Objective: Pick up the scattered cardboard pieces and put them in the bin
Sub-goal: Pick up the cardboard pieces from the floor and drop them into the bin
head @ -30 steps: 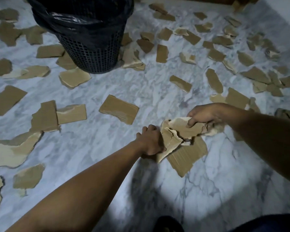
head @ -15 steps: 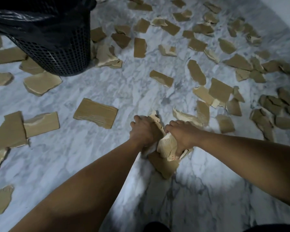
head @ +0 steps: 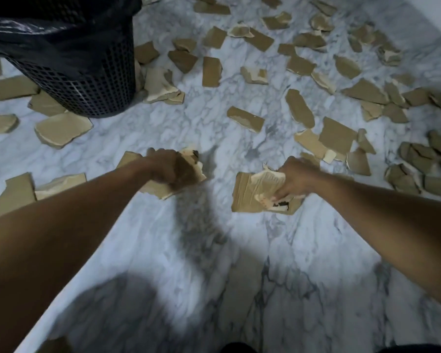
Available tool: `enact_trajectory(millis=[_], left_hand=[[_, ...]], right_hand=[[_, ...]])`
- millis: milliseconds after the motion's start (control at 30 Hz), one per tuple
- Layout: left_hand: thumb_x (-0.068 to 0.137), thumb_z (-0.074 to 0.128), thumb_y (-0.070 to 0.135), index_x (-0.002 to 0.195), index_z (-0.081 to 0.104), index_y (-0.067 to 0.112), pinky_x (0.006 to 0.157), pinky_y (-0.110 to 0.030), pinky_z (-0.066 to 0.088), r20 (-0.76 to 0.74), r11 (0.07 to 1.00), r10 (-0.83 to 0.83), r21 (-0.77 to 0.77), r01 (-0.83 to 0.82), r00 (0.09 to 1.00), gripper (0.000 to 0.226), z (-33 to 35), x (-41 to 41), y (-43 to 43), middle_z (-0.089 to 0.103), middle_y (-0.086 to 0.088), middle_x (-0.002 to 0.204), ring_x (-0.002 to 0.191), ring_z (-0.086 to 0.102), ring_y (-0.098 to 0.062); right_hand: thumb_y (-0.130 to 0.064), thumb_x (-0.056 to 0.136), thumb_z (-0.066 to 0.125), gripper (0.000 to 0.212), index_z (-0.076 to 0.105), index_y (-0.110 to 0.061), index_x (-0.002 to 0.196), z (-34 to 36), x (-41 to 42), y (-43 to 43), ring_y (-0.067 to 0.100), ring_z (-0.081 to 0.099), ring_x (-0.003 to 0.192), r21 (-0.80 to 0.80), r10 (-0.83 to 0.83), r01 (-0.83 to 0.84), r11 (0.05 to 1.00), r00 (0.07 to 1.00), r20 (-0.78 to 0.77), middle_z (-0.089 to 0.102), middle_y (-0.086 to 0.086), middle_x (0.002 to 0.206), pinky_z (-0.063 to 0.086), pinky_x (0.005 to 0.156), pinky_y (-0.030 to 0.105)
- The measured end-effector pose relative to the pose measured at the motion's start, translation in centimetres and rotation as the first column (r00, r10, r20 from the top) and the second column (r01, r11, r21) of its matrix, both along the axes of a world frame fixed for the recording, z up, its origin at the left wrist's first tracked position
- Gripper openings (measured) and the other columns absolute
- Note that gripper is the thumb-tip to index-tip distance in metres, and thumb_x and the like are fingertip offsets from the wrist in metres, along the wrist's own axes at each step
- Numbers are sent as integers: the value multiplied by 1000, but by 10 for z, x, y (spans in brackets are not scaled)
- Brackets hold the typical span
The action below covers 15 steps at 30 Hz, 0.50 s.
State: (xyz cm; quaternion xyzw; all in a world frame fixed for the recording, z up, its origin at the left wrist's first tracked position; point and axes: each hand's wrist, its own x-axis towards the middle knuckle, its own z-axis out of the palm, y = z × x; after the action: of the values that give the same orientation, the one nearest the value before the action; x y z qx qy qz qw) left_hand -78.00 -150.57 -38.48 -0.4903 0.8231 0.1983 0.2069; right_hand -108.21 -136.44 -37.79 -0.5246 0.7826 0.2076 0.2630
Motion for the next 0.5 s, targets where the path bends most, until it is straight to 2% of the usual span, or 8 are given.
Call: enact_trajectory(millis=[67, 133, 233, 267, 333, 433, 500], left_hand=[[78, 67, 35, 131, 45, 22, 101, -53, 32, 120, 997, -29, -73, 38, 992, 59, -7, 16, -15, 47, -9, 126, 122, 41, -33], [73, 72, 41, 141, 38, 27, 105, -58, 27, 146, 996, -62, -48, 70, 987, 77, -16, 31, -23, 44, -6, 134, 127, 39, -33], [64, 81, 40, 138, 34, 31, 99, -47, 42, 41, 998, -67, 20, 66, 997, 88, -27, 48, -24, 45, -5, 135, 119, 50, -32], [62, 82, 40, 136, 34, 31, 95, -45, 45, 24, 997, -82, 5, 82, 996, 89, -30, 51, -23, 45, -5, 133, 115, 52, -33], [64, 80, 42, 136, 36, 29, 91, -47, 47, 45, 992, -115, -55, 117, 992, 86, -34, 54, -22, 43, -4, 132, 111, 51, -33], [59, 81, 51, 128, 43, 30, 91, -51, 43, 80, 994, -78, -71, 84, 994, 81, -36, 58, -22, 45, -2, 123, 108, 49, -30], [57, 80, 55, 121, 45, 35, 92, -51, 38, 94, 989, -92, -105, 101, 991, 76, -34, 59, -22, 50, 0, 112, 107, 47, -28]], right_hand=[[-75, 50, 80, 92, 63, -21, 123, -6, -5, 0, 29, 53, 117, 2, -12, 12, 1000, 999, -44, 54, 9, 125, 50, 93, 38], [-71, 53, 80, 84, 63, -23, 120, -16, -8, 2, 29, 55, 114, -7, 20, -20, 1000, 1000, -16, 58, 9, 122, 49, 93, 38], [-71, 59, 76, 93, 51, -27, 137, -25, -7, 6, 31, 42, 130, -15, 58, -59, 998, 998, -35, 48, 9, 133, 39, 105, 41], [-70, 63, 75, 93, 47, -27, 140, -24, -4, 6, 31, 37, 133, -11, 79, -80, 997, 996, -52, 45, 9, 135, 35, 106, 41], [-67, 68, 74, 84, 47, -26, 137, -25, -1, 3, 29, 37, 132, -17, 117, -119, 993, 990, -77, 47, 5, 133, 31, 96, 39], [-63, 68, 77, 68, 53, -25, 120, -21, 7, -2, 26, 50, 119, -50, 166, -170, 984, 984, -69, 55, 0, 119, 27, 83, 36], [-55, 67, 82, 64, 47, -25, 111, -22, 11, -2, 24, 57, 105, -99, 132, -128, 987, 991, 31, 56, -2, 113, 32, 78, 35]])
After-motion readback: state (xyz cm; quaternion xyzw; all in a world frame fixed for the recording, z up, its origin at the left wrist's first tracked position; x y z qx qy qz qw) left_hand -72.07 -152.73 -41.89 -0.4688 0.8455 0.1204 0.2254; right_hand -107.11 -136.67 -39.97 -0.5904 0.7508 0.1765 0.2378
